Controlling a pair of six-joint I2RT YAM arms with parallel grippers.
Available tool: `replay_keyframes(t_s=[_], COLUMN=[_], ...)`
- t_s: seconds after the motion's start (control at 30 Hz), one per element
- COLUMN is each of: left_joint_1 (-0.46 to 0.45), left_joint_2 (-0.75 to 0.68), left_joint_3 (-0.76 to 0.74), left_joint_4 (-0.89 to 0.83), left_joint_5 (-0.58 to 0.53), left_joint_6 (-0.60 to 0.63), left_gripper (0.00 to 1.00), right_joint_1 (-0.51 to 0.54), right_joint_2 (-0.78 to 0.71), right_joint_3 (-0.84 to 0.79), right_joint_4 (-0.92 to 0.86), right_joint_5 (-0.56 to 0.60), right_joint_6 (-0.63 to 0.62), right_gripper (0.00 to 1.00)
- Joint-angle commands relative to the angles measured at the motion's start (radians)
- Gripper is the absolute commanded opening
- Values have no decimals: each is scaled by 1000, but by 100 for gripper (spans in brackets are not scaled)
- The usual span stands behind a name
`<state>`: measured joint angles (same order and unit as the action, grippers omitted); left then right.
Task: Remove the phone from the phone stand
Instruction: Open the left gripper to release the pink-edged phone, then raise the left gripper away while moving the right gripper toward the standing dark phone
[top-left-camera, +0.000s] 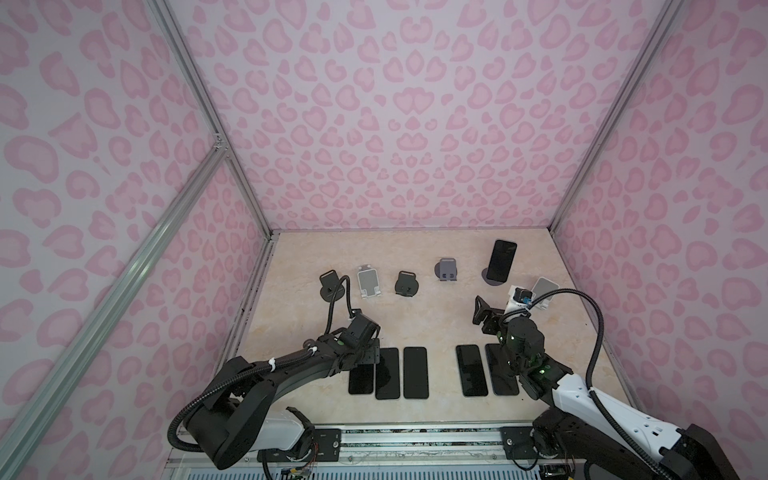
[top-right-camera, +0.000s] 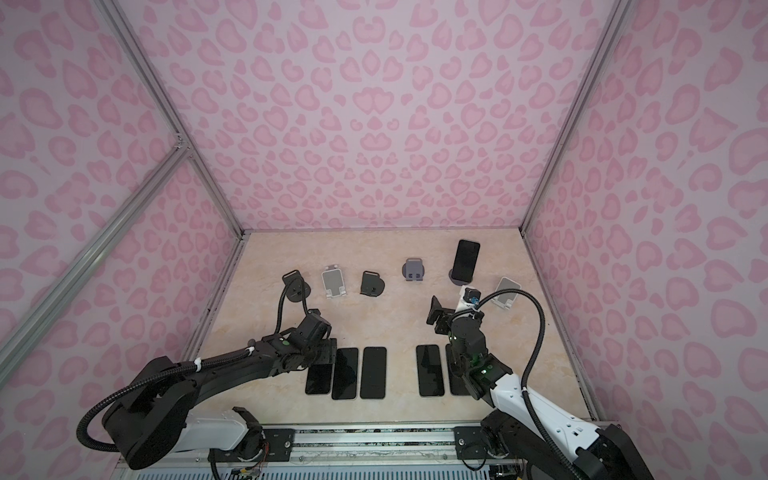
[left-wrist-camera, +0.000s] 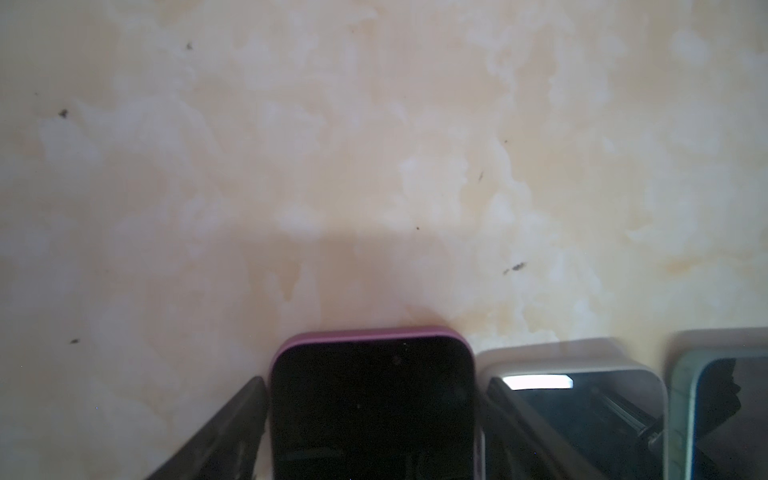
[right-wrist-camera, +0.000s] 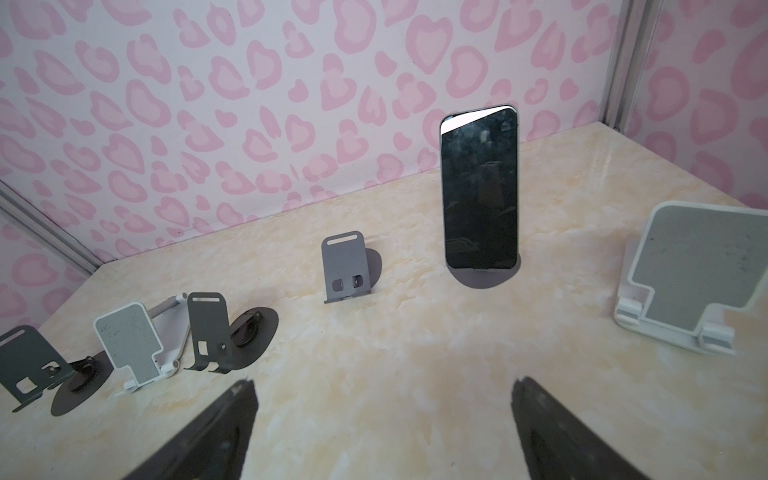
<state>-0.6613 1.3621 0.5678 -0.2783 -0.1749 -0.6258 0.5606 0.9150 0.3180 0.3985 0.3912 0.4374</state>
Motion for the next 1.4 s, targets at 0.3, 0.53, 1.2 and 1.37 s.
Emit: replay_keyframes(t_s=[0.3,0.53,1.2,1.37], left_joint_1=[0,0,-1,0], left_joint_2=[-106,-230,-416,-546], left_joint_3=[106,205,473,261], left_joint_4=[-263,-338,-112,-28], left_joint_5=[-4,-25,-56,14], left_joint_6=[12,60,-7,-133], left_gripper=[86,94,91,91], right_joint_1=[1,1,-32,-51], right_joint_2=[-20,-4,-22,-130], right_joint_3=[6,10,306,360], right_joint_4=[16,17,-528,-687], right_joint_5=[7,12,11,105], right_joint_6=[0,-4,24,49], right_gripper=[98,98,97,97])
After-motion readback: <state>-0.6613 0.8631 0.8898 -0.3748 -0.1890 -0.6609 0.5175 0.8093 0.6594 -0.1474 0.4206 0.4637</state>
